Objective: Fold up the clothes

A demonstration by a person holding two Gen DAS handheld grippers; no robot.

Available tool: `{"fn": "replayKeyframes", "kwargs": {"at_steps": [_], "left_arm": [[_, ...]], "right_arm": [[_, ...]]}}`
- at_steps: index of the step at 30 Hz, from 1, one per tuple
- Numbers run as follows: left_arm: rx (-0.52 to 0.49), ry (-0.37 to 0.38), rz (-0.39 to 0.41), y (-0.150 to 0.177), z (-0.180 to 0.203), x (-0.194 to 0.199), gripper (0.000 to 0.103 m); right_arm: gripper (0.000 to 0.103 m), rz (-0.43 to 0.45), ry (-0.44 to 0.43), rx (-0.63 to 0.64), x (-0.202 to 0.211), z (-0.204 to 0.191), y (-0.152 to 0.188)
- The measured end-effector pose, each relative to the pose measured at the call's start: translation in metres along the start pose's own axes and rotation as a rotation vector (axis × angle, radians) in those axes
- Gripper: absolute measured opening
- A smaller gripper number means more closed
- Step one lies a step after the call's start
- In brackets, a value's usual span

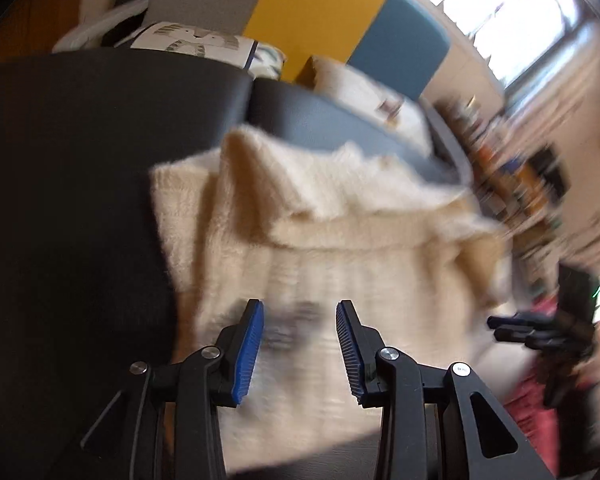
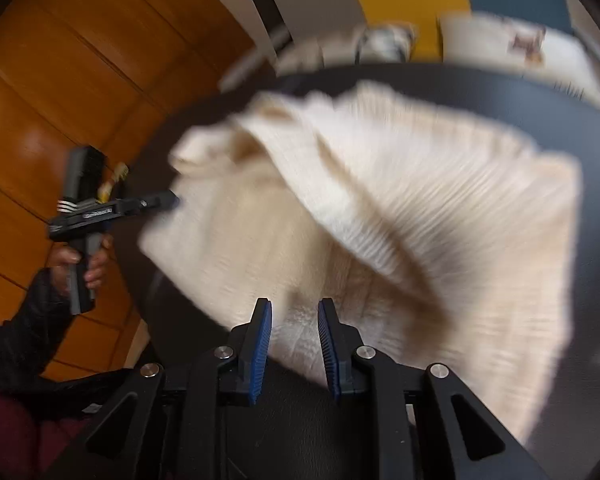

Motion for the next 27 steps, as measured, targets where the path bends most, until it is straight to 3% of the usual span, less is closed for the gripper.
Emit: {"fn": "replayKeyframes", "kwargs": {"at_steps": [1,3,7,13,14,16,19,27], "left_arm": [[0.033,0.050,0.020,-0.006,0.003,0.007,0.043],[0.065,0.101,0.052,-0.018,0.006,0.014,0.049],[0.123,0.077,0.086,-0.034,-0.002,0.012,0.050],[0.196,0.043,0.093,-0.034,-0.023,0.010,0.053],[0.209,0.040,0.096,-0.034,-0.028,0.010,0.053],[0.234,0.044,0.105,-0.037,-0.035,0.011,0.053],[0.266,0.078,0.113,-0.045,-0.039,0.008,0.054],[0.318,0.149,0.079,-0.069,-0.030,-0.024,0.054]], "right_arm": [[0.025,0.030,0.058,0.010,0.014,0.009,-0.001],[0.029,0.044,0.017,-0.080,0.029,0.030,0.003],[0.029,0.103,-0.081,-0.343,0.029,0.075,0.005],[0.032,0.111,-0.221,-0.518,-0.010,0.087,-0.002],[0.032,0.103,-0.200,-0.521,-0.015,0.088,-0.002],[0.020,0.096,-0.145,-0.499,-0.024,0.088,-0.003],[0.010,0.109,-0.150,-0.455,-0.022,0.079,-0.009],[0.008,0.158,-0.141,-0.384,-0.003,0.072,-0.034]]}}
Point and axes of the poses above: each gripper's, at about its wrist camera, not at the fingertips, and x roughly against the way its jaws point, z to its right, y to its underside, the point moved 8 cm from there along -x, roughly the way its jaws point, and after that the axes turned 3 degrees about -x, right-handed, at the moved point
